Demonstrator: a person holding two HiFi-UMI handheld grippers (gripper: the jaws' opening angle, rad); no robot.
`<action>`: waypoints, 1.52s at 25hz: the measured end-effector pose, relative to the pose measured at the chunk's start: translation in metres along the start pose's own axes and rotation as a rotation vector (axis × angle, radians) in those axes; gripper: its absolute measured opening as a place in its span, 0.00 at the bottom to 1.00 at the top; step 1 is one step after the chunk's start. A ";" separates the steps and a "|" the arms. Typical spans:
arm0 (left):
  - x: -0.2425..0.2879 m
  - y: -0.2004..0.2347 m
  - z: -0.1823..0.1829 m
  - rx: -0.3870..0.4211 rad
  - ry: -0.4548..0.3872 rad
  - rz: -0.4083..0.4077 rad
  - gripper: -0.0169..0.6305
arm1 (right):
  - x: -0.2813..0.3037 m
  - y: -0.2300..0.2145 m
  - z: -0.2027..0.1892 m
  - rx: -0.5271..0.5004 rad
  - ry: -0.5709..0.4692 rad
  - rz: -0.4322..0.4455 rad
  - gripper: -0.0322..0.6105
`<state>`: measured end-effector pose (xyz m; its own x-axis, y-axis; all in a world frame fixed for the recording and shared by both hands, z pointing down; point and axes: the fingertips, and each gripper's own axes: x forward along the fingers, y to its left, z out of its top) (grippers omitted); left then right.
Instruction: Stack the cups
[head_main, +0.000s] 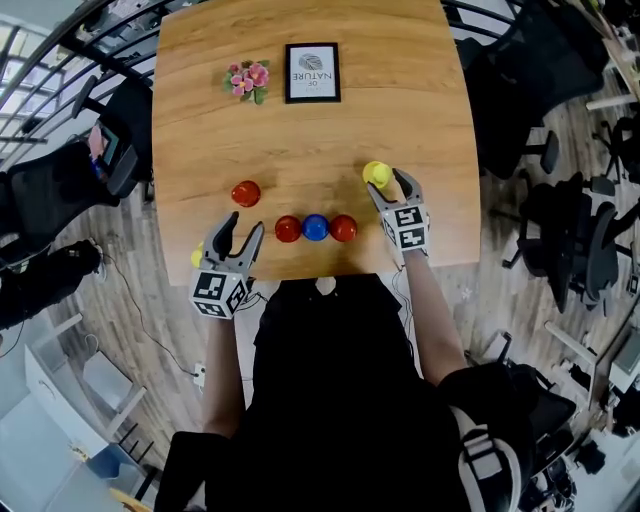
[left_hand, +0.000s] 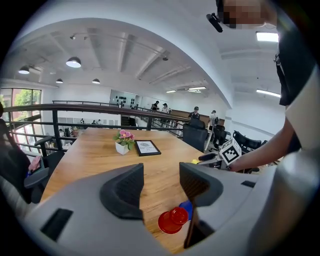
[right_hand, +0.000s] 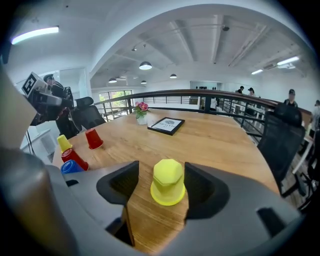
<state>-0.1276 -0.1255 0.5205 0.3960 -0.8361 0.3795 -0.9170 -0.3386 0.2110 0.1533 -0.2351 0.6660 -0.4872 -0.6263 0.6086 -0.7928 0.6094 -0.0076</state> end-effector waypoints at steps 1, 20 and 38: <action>0.001 0.000 0.000 0.000 0.001 0.005 0.41 | 0.003 -0.001 -0.001 0.000 0.004 0.004 0.51; -0.008 -0.001 -0.009 -0.040 -0.014 0.076 0.41 | 0.017 -0.004 -0.005 -0.051 0.047 0.023 0.39; -0.029 0.000 -0.012 -0.029 -0.047 -0.040 0.40 | -0.037 0.070 0.018 -0.089 0.033 0.041 0.39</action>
<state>-0.1389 -0.0961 0.5199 0.4291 -0.8418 0.3276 -0.8984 -0.3601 0.2515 0.1093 -0.1781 0.6291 -0.5053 -0.5846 0.6347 -0.7361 0.6759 0.0365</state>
